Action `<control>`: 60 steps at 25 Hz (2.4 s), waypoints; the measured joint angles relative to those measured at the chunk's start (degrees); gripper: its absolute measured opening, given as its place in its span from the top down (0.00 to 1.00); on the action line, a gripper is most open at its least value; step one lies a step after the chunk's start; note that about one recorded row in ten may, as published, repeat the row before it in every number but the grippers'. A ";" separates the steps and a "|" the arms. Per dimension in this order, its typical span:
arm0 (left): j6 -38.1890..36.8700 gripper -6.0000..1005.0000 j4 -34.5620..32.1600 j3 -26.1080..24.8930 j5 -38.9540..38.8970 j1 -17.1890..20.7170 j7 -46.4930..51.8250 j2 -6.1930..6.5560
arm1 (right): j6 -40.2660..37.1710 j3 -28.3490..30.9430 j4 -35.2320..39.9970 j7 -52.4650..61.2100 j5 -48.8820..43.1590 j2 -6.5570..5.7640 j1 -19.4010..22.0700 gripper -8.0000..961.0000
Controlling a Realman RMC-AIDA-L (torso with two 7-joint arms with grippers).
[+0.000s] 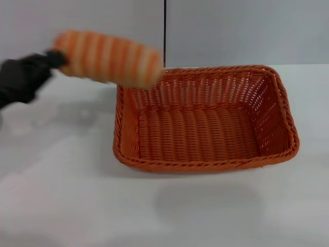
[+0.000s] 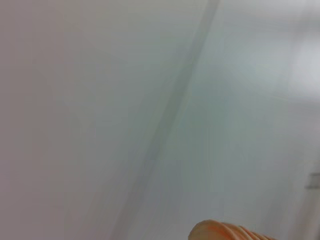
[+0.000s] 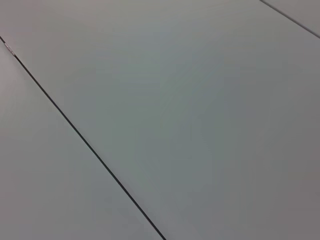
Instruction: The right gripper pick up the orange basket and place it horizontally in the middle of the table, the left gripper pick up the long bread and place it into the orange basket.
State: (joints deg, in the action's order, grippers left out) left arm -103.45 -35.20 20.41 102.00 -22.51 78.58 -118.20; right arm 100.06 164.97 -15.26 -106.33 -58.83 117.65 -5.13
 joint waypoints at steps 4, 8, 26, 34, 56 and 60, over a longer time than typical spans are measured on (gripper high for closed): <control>3.63 0.89 12.97 7.84 -0.55 -5.98 -7.52 -0.13 | -0.11 0.00 0.14 0.00 -0.05 0.21 -0.19 0.52; 6.61 0.90 16.56 11.16 -0.62 -8.68 -9.26 -0.31 | -0.20 0.00 0.14 0.00 -0.23 0.26 -0.20 0.52; 9.99 0.71 18.49 13.79 -0.43 -10.71 -7.77 -0.36 | -0.40 -0.09 1.36 -0.24 -0.50 0.29 -0.66 0.52; 6.85 0.37 16.08 13.21 -6.93 -7.35 -7.98 -0.02 | -1.31 -0.02 1.68 -0.60 -0.22 0.66 -1.03 0.52; -3.33 0.16 22.54 -5.51 -40.92 12.17 -36.14 -0.02 | -5.51 0.00 5.76 -0.81 8.77 0.94 -2.04 0.52; -3.77 0.16 23.03 -5.64 -40.94 11.87 -36.19 -0.08 | -5.81 -0.01 5.89 -0.81 9.21 0.96 -2.34 0.52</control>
State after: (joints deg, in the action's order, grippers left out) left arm -107.22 -12.17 14.77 61.06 -10.65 42.39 -118.27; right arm 94.25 164.97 -9.37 -107.14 -49.62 118.62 -7.47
